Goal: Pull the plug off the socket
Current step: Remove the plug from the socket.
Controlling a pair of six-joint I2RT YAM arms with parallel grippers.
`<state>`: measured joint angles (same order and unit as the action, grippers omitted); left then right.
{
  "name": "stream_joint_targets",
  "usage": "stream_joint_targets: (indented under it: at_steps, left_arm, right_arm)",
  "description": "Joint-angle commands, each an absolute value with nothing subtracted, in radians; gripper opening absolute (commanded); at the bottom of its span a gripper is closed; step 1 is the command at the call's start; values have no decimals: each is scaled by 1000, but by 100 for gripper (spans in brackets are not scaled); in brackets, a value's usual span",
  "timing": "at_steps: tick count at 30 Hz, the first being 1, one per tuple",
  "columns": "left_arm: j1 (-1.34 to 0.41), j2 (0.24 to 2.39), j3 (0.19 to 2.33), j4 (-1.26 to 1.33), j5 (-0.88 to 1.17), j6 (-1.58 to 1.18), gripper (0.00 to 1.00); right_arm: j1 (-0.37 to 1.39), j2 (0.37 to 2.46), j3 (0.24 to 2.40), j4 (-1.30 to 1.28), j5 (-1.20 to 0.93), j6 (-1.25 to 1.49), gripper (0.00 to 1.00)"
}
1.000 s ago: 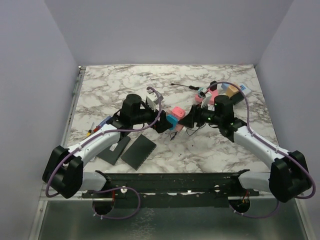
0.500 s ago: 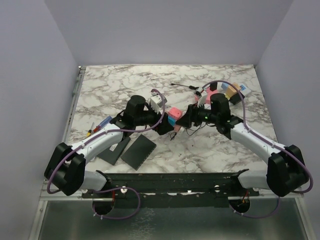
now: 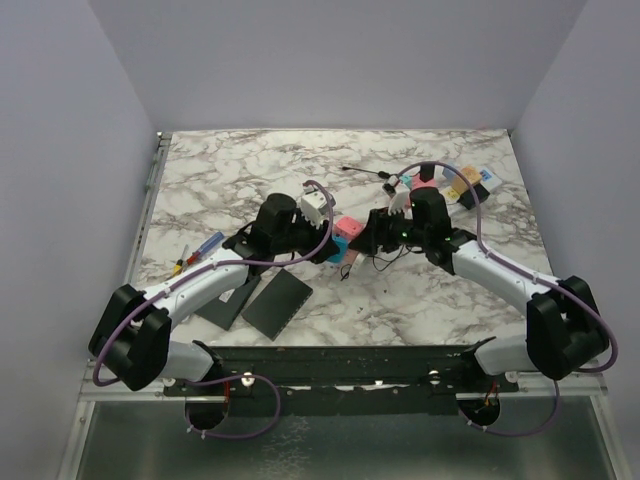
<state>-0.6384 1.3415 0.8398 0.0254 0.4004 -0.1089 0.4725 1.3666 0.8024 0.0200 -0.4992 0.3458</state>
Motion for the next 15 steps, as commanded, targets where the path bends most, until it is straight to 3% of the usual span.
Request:
stream_joint_targets:
  at_steps: [1, 6, 15]
  left_arm:
    - [-650, 1335, 866, 12, 299, -100, 42]
    - [-659, 1338, 868, 11, 297, -111, 35]
    - [-670, 1358, 869, 11, 312, -126, 33]
  right_arm:
    - [502, 1391, 858, 72, -442, 375, 28]
    - [527, 1419, 860, 90, -359, 408, 27]
    - [596, 1485, 922, 46, -181, 476, 26]
